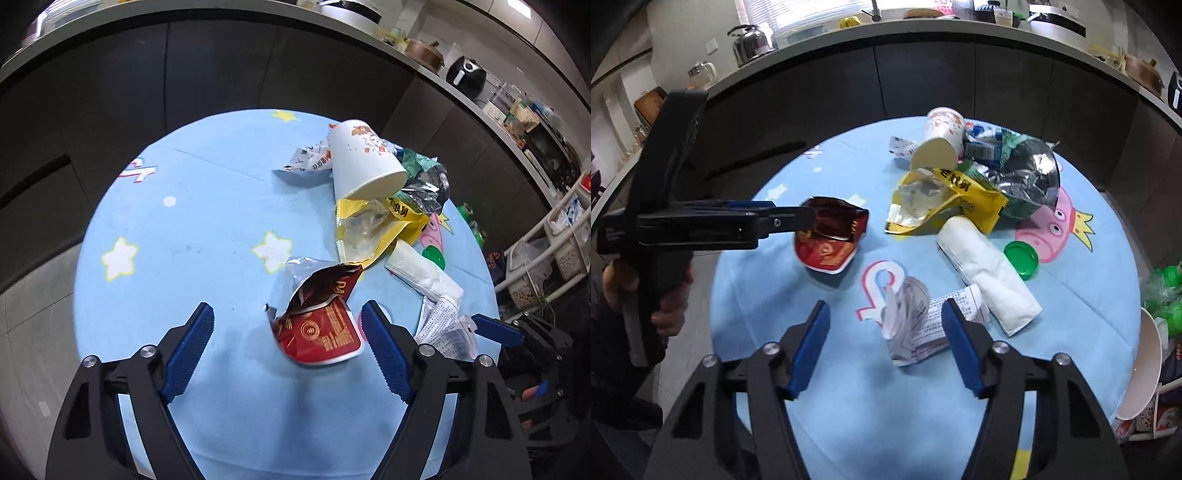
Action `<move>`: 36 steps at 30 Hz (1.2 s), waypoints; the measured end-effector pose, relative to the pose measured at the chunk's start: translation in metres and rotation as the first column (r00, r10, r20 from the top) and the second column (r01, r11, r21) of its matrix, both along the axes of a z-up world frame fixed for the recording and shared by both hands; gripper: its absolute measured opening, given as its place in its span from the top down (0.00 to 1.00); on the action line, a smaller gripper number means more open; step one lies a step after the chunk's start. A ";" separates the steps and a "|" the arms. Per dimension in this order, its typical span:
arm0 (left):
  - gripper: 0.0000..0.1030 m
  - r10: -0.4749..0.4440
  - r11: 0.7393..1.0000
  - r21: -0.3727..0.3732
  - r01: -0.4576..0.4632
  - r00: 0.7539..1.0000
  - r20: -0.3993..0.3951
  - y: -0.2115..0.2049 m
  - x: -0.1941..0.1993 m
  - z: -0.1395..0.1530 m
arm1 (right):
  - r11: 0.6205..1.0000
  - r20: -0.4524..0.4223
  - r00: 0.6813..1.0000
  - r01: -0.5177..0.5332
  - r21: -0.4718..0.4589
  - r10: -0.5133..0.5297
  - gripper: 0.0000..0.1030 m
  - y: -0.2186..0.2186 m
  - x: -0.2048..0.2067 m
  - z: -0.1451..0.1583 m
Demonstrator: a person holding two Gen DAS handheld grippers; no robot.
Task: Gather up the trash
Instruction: 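Grasp the red-and-silver chip bag with the left tool and lift it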
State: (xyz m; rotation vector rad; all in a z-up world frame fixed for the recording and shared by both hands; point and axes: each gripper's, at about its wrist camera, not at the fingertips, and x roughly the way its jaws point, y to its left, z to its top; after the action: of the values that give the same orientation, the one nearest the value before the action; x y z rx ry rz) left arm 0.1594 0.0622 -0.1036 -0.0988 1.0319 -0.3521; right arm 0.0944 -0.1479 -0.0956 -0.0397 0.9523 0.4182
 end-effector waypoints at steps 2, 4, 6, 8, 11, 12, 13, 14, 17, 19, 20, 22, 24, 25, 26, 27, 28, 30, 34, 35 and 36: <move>0.29 -0.008 1.000 -0.003 0.008 1.000 -0.024 -0.003 0.009 -0.008 | 1.000 -0.025 1.000 0.009 -0.004 -0.009 0.59 -0.002 0.003 -0.009; 0.34 -0.010 1.000 -0.017 0.009 0.999 -0.050 -0.005 0.017 -0.014 | 1.000 -0.044 0.999 0.014 0.000 -0.014 0.88 -0.004 0.005 -0.014; 0.39 -0.012 0.999 -0.030 0.010 0.998 -0.066 -0.006 0.021 -0.018 | 1.000 -0.034 0.999 0.015 0.017 -0.015 0.94 -0.007 -0.001 -0.013; 0.46 -0.019 0.999 -0.041 0.016 0.997 -0.080 -0.009 0.025 -0.020 | 0.999 -0.012 1.000 0.012 0.030 -0.011 0.95 -0.010 -0.006 -0.007; 0.63 -0.030 0.999 -0.048 0.026 0.995 -0.095 -0.012 0.028 -0.023 | 0.999 0.012 1.000 0.022 0.047 -0.022 0.95 -0.017 -0.011 0.004; 0.73 -0.029 0.999 -0.043 0.025 0.995 -0.101 -0.013 0.028 -0.024 | 0.998 0.018 0.999 0.029 0.054 -0.030 0.95 -0.021 -0.013 0.007; 0.78 -0.028 0.999 -0.047 0.023 0.994 -0.108 -0.014 0.029 -0.025 | 0.998 0.022 0.999 0.033 0.056 -0.034 0.95 -0.022 -0.012 0.010; 0.80 -0.021 0.998 -0.054 0.016 0.994 -0.110 -0.014 0.029 -0.024 | 0.997 0.030 0.999 0.038 0.065 -0.040 0.95 -0.025 -0.013 0.013; 0.84 0.005 0.998 -0.056 -0.011 0.995 -0.103 -0.013 0.024 -0.016 | 0.995 0.045 0.997 0.051 0.088 -0.055 0.95 -0.031 -0.016 0.019; 0.85 0.008 0.998 -0.065 -0.014 0.996 -0.086 -0.014 0.019 -0.008 | 0.993 0.055 0.996 0.060 0.099 -0.066 0.95 -0.036 -0.019 0.023; 0.85 0.008 0.998 -0.061 -0.013 0.997 -0.073 -0.015 0.016 -0.002 | 0.992 0.061 0.996 0.065 0.105 -0.072 0.95 -0.039 -0.021 0.025; 0.85 -0.001 0.998 -0.065 -0.002 0.999 -0.044 -0.019 0.009 0.010 | 0.990 0.071 0.994 0.076 0.115 -0.084 0.95 -0.043 -0.021 0.029; 0.85 -0.010 0.998 -0.066 0.009 1.000 -0.011 -0.023 0.001 0.024 | 0.988 0.082 0.992 0.086 0.130 -0.097 0.95 -0.048 -0.022 0.033; 0.85 -0.012 0.998 -0.067 0.012 1.000 0.000 -0.025 -0.002 0.030 | 0.987 0.086 0.991 0.089 0.133 -0.101 0.95 -0.049 -0.021 0.034; 0.85 -0.013 0.998 -0.069 0.014 1.000 0.010 -0.027 -0.005 0.036 | 0.986 0.093 0.990 0.093 0.139 -0.107 0.95 -0.053 -0.022 0.038; 0.85 -0.014 0.997 -0.070 0.015 1.000 0.020 -0.030 -0.007 0.042 | 0.985 0.098 0.989 0.096 0.142 -0.110 0.95 -0.055 -0.023 0.040; 0.85 -0.014 0.997 -0.073 0.017 0.999 0.033 -0.032 -0.011 0.049 | 0.985 0.105 0.988 0.098 0.145 -0.114 0.95 -0.057 -0.024 0.043; 0.85 -0.017 0.997 -0.078 0.021 0.998 0.056 -0.037 -0.015 0.060 | 0.984 0.123 0.985 0.105 0.145 -0.123 0.95 -0.061 -0.026 0.048; 0.85 -0.035 0.995 -0.085 0.043 0.994 0.102 -0.053 -0.023 0.080 | 0.979 0.162 0.974 0.132 0.154 -0.157 0.95 -0.077 -0.031 0.063; 0.85 -0.040 0.995 -0.083 0.049 0.993 0.112 -0.058 -0.025 0.085 | 0.978 0.170 0.972 0.139 0.155 -0.165 0.95 -0.080 -0.032 0.065; 0.85 -0.046 0.995 -0.081 0.056 0.991 0.122 -0.063 -0.026 0.089 | 0.976 0.178 0.968 0.147 0.160 -0.175 0.95 -0.085 -0.033 0.068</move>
State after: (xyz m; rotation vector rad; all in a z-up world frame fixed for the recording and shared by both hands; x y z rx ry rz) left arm 0.1329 -0.0005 -0.0146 -0.1255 0.9019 -0.4430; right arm 0.0611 -0.2329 -0.0272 0.1282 0.7268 0.3259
